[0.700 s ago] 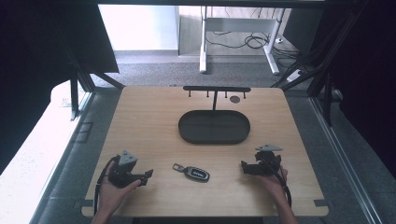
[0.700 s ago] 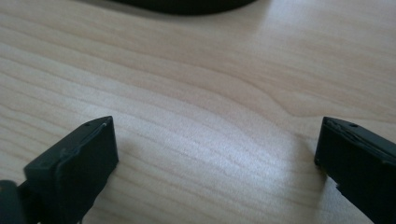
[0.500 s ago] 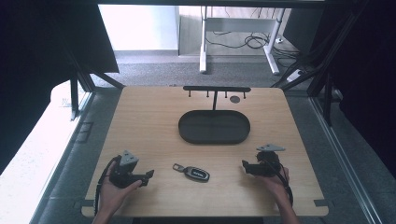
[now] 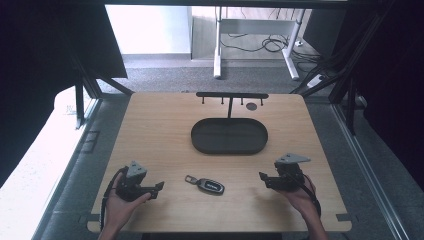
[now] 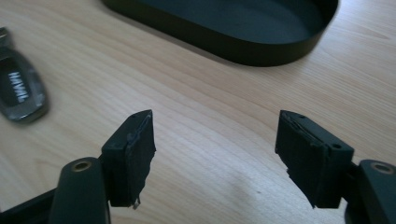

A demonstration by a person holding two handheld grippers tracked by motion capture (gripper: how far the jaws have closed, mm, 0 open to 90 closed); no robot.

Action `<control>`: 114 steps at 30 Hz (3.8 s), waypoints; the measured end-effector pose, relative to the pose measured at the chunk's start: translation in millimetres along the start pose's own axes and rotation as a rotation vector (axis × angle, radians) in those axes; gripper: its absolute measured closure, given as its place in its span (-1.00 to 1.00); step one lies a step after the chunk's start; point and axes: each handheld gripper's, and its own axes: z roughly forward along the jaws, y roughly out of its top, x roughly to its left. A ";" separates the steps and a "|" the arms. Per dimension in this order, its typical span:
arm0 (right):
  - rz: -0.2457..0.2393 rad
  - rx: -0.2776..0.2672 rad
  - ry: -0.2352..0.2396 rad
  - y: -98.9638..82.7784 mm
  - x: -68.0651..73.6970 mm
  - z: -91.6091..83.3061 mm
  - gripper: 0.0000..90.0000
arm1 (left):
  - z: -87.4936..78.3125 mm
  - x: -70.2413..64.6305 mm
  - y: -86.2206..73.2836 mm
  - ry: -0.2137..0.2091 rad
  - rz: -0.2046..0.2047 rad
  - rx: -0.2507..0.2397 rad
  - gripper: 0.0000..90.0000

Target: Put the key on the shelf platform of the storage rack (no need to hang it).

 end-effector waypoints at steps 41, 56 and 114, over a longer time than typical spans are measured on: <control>-0.332 0.265 0.189 113.0 98.0 23.0 -0.19 | 0.5 -3.2 1.8 -0.024 0.014 0.001 -0.50; -0.380 0.315 0.221 119.8 118.1 43.3 -0.19 | 1.0 -4.9 2.1 -0.028 0.022 0.006 -0.50; -0.479 0.536 0.273 87.0 154.9 117.8 0.10 | -2.0 -1.6 2.8 -0.030 0.015 0.001 -0.50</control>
